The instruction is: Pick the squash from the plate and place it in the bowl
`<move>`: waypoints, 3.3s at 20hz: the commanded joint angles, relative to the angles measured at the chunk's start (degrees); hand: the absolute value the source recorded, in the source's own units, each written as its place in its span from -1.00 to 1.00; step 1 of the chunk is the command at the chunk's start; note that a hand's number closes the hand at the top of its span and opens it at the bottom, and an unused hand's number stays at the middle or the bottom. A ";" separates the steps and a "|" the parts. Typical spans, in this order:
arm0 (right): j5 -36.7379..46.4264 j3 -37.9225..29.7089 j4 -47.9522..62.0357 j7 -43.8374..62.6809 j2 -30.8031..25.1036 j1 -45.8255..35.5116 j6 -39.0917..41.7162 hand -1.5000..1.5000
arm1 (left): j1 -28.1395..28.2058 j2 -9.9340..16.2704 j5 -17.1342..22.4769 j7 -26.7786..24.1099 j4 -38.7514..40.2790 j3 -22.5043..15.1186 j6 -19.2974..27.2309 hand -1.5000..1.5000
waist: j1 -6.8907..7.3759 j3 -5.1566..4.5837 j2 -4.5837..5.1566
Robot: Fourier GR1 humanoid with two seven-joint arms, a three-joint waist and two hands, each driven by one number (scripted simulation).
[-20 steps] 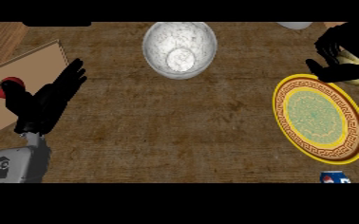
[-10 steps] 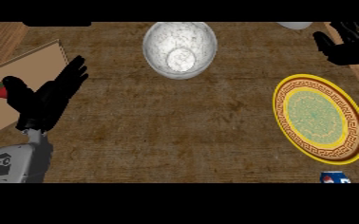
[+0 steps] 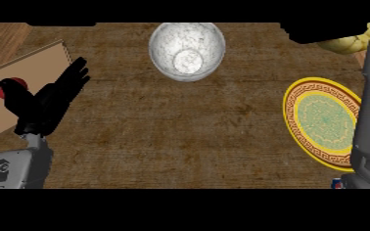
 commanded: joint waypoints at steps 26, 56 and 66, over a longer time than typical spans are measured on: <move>7.77 0.92 58.27 -6.61 11.72 -23.30 -41.89 1.00 | -3.89 -1.14 -1.38 -1.07 1.90 -1.58 -0.60 0.00 | 3.60 -0.02 1.73; -4.73 -14.79 70.38 -18.84 6.38 -21.71 -62.86 -1.00 | -7.72 -1.59 -0.43 1.49 2.49 -2.28 -1.37 0.00 | 5.53 0.08 2.81; -6.66 -15.08 70.28 -35.29 -4.13 -17.82 -48.37 -1.00 | -2.92 -2.51 -1.92 0.34 0.01 -2.51 0.40 0.00 | 2.29 0.14 1.13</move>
